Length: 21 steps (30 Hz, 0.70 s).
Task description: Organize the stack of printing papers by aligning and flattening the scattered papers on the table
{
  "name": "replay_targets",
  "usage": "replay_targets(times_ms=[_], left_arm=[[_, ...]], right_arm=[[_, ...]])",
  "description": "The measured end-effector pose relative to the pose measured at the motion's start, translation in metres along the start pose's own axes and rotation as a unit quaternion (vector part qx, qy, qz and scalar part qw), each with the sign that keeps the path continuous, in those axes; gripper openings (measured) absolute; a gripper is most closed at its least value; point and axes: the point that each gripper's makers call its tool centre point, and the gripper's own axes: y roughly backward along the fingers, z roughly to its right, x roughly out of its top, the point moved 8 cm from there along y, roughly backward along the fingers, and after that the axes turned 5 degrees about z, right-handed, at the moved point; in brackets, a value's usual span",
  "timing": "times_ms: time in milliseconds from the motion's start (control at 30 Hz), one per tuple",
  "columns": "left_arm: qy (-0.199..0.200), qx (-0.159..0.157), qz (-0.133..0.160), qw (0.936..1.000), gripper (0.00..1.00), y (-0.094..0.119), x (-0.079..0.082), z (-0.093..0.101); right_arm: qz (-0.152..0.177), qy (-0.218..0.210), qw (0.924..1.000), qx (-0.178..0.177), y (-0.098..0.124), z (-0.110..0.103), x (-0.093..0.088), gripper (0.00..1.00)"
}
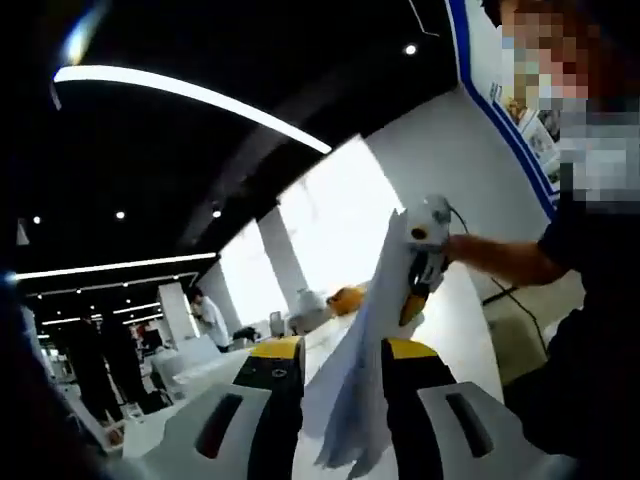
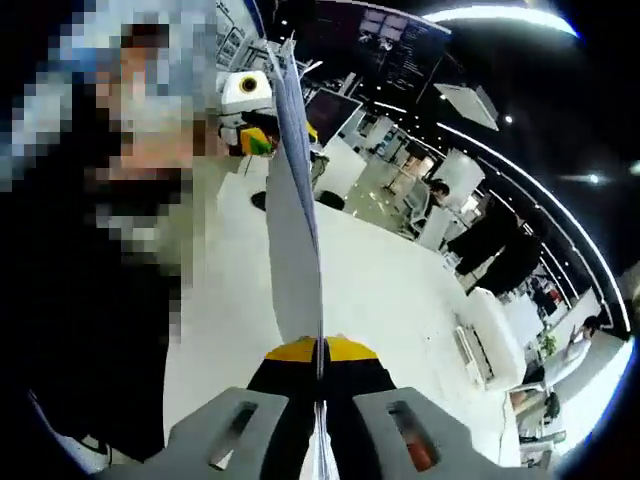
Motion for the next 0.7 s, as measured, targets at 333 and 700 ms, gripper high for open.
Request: replay_targets(times_ms=[333,700], left_arm=[[-0.010,-0.055,-0.054,0.9969,0.09,-0.031,-0.024,0.031],[0.027,0.004,0.005,0.9996,0.05,-0.021,-0.029,0.029]], right_arm=[[-0.048,0.054,0.9973,0.011,-0.019,-0.016,-0.003,0.00],[0.096,-0.004,0.9937,-0.058,-0.011,0.002,-0.020,0.39]])
